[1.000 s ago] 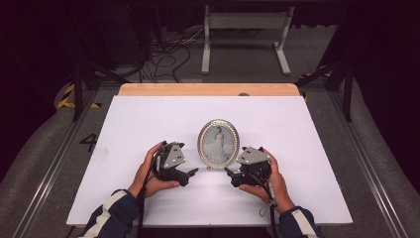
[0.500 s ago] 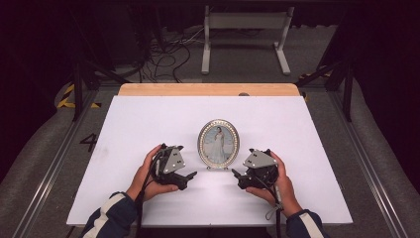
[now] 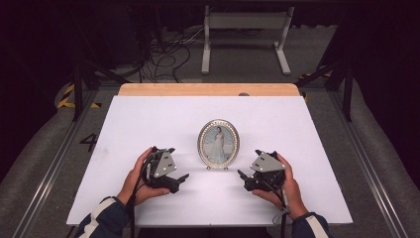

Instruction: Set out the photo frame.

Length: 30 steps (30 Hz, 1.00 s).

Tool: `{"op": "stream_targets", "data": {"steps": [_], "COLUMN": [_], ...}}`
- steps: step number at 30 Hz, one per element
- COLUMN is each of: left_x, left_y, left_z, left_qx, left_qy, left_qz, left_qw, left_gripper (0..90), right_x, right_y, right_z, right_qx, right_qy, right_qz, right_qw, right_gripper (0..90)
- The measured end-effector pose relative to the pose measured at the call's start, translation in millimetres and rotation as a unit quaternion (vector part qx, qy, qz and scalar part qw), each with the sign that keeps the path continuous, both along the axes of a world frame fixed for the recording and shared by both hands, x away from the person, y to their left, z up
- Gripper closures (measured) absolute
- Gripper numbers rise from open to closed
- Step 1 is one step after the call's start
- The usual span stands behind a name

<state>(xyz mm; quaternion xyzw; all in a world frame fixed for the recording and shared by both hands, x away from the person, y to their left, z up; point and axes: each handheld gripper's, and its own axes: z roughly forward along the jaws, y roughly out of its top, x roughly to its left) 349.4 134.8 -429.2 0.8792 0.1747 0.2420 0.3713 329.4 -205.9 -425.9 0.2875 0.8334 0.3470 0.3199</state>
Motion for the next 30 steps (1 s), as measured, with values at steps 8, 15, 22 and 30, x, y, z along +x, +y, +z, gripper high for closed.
{"op": "stream_targets", "data": {"steps": [8, 15, 22, 30], "left_x": [-4.7, -10.1, -18.6, -25.2], "left_y": [10.9, 23.8, 43.0, 61.2], "left_z": [1.5, 1.4, -0.2, -5.3], "left_qx": [-0.004, -0.004, -0.005, -0.008], "left_qy": [-0.004, -0.007, -0.006, 0.001], "left_qz": [0.004, 0.012, 0.027, 0.041], "left_qw": [1.0000, 0.9999, 0.9996, 0.9991], "left_gripper": [8.9, 9.0, 8.9, 8.8], "right_x": [-5.3, -8.5, -12.7, -16.0], "right_y": [-8.3, -15.2, -25.6, -35.2], "right_z": [-2.7, -5.1, -5.4, -5.1], "right_qx": [-0.008, -0.010, -0.005, -0.001], "right_qy": [0.000, 0.002, 0.002, 0.001], "right_qz": [-0.006, -0.013, -0.022, -0.031], "right_qw": [1.0000, 0.9999, 0.9998, 0.9995], "right_gripper": [14.9, 14.7, 14.7, 14.8]}}
